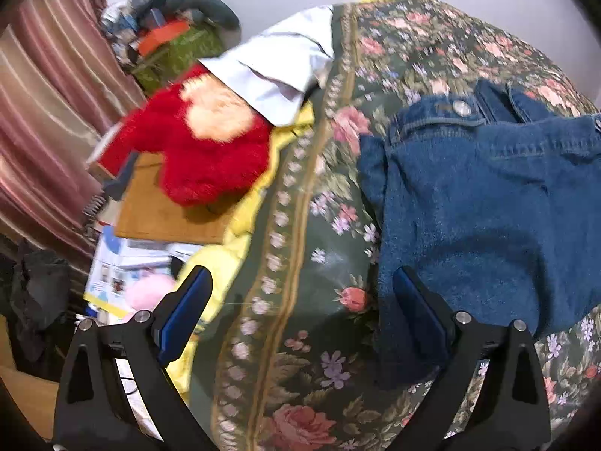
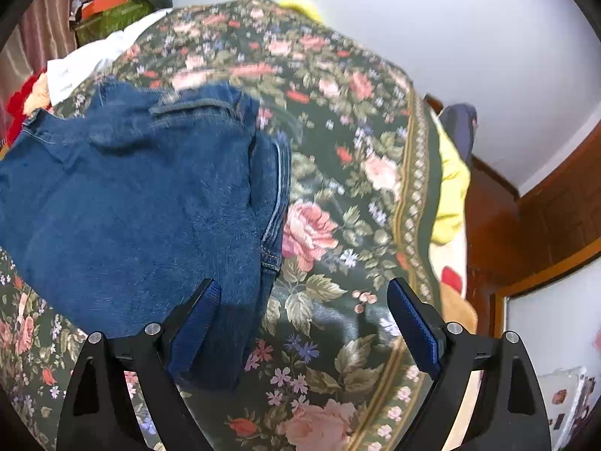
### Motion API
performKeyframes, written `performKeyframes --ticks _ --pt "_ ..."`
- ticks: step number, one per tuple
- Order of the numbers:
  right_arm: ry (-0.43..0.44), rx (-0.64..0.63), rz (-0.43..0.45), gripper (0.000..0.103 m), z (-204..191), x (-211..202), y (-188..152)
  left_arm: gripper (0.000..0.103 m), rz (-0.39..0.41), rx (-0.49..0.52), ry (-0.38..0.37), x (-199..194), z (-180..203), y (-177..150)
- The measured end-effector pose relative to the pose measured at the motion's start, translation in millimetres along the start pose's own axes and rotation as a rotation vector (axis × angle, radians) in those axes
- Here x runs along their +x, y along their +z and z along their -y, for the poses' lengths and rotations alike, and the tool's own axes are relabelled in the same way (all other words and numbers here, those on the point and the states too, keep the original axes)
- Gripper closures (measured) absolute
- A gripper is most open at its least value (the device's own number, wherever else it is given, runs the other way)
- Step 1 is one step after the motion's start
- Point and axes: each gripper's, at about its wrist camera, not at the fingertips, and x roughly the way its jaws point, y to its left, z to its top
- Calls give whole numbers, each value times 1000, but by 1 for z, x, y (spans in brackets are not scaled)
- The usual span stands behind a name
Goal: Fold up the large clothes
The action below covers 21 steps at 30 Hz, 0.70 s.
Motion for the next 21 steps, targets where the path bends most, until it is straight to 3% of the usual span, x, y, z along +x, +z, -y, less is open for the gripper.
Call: performKeyframes --ticks 4,11,16,21 --pt "-3 -34 76 14 -12 -30 3 4 67 -36 14 -31 -8 6" --pt "110 -42 181 13 -48 -71 17 4 144 -197 -116 -77 -15 9" --pt "233 -52 187 10 -92 -71 27 4 110 -278 -212 -72 8 -10" --pt "260 -133 107 10 -147 -40 27 4 32 -359 -297 -48 35 -38"
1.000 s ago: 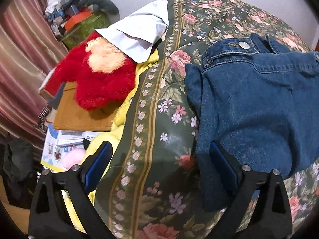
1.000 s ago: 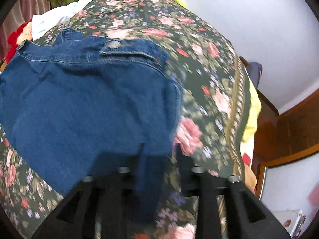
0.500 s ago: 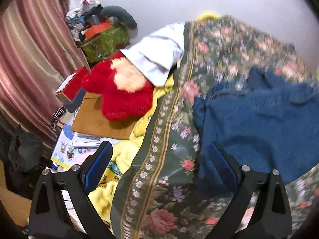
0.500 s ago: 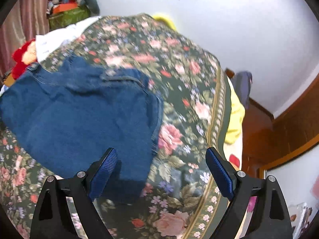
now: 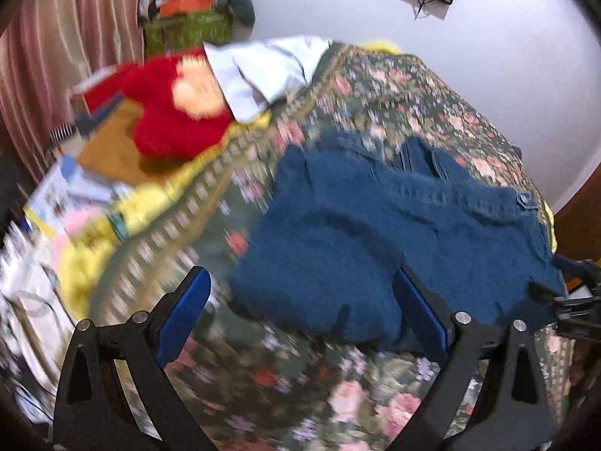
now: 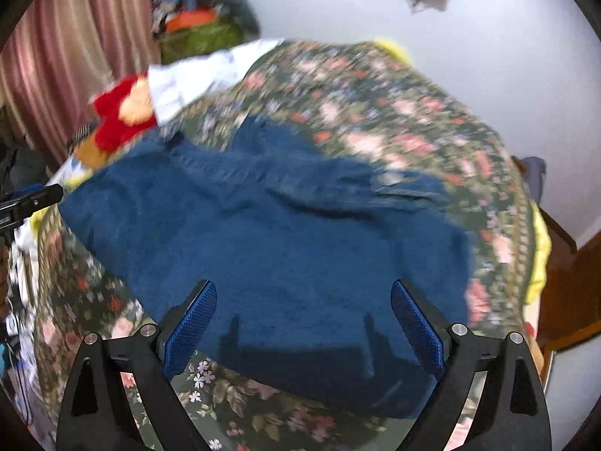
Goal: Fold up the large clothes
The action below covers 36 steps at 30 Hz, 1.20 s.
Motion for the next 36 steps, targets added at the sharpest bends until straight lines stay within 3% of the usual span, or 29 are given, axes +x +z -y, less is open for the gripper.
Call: performKeyframes --ticks 5,8,12,16,19,24,26,28,31,34,36 --pt "-83 -65 -125 10 -11 49 -16 4 -105 -107 -85 32 0 -25" --pt "-47 -53 -118 9 1 51 -28 4 -142 -200 -143 47 -4 -39" --pt "-82 -32 -106 6 24 37 -36 4 -185 -299 -217 64 -10 -48" --pt "-66 31 -100 4 56 25 -46 4 -148 -357 -271 71 -9 -42" --pt "2 56 -88 4 68 18 -54 6 -110 -379 -288 81 -6 -34" --pt "-49 30 -74 3 63 10 -60 7 -2 -431 -279 93 -10 -22" --pt "-48 41 -77 2 64 11 -60 14 41 -432 -242 95 -8 -17" --pt "-43 55 -85 2 67 11 -59 32 68 -421 -166 99 -2 -10" --pt "-48 58 -93 3 65 8 -56 50 69 -379 -76 96 1 -4" --pt "-59 53 -86 3 62 3 -53 63 72 -340 -69 87 2 -1" --pt "-53 53 -79 3 60 0 -50 67 83 -315 -85 74 1 0"
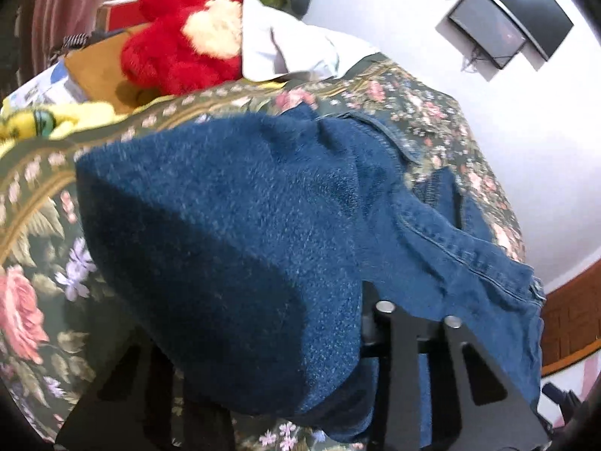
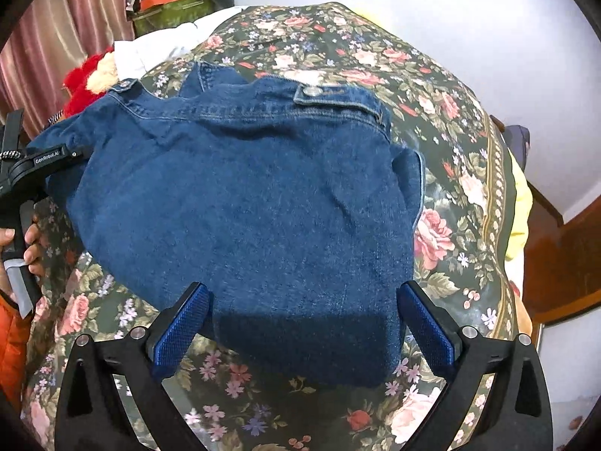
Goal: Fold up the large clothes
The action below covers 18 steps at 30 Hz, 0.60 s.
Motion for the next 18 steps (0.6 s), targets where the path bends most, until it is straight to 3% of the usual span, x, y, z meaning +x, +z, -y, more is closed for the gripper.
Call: performKeyframes --ticks 6,11,18 --pt "69 11 34 3 -22 -7 18 71 44 55 -52 -38 16 13" --pt "163 -7 16 3 -64 4 43 71 96 153 -37 -67 31 15" --pt "226 -130 -107 3 -148 55 58 72 132 238 10 -82 38 12"
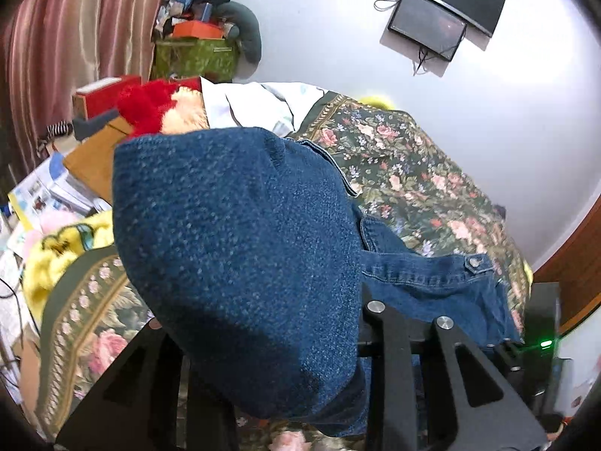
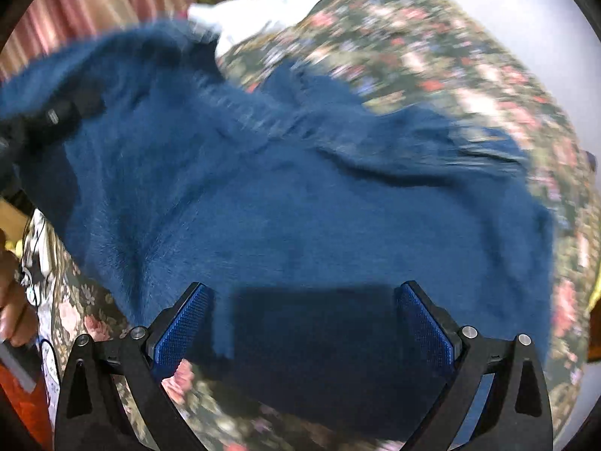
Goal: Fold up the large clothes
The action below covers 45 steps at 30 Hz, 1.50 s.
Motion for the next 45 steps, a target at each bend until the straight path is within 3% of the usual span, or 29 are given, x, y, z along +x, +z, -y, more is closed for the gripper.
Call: performKeyframes --ticks 4,10,16,24,29,33,37,45 --pt "29 -7 -49 2 -21 32 2 72 2 58 67 6 5 -8" --pt "90 -12 -76 1 -13 27 6 72 31 127 64 0 23 -3" --pt "73 87 40 1 35 -41 -14 75 98 258 8 -16 83 6" --pt "-50 280 183 1 140 -145 -95 79 127 434 -106 -25 203 -7" --pt "-96 374 207 1 180 -176 -146 79 87 592 -151 -22 259 -52" --pt "-110 418 205 1 192 -185 -174 79 -2 739 -169 -6 286 -100" --pt "-113 440 193 1 199 -185 -191 77 -154 791 -208 14 287 -129" --pt "-99 462 202 1 197 -191 -204 65 -217 782 -196 5 280 -126"
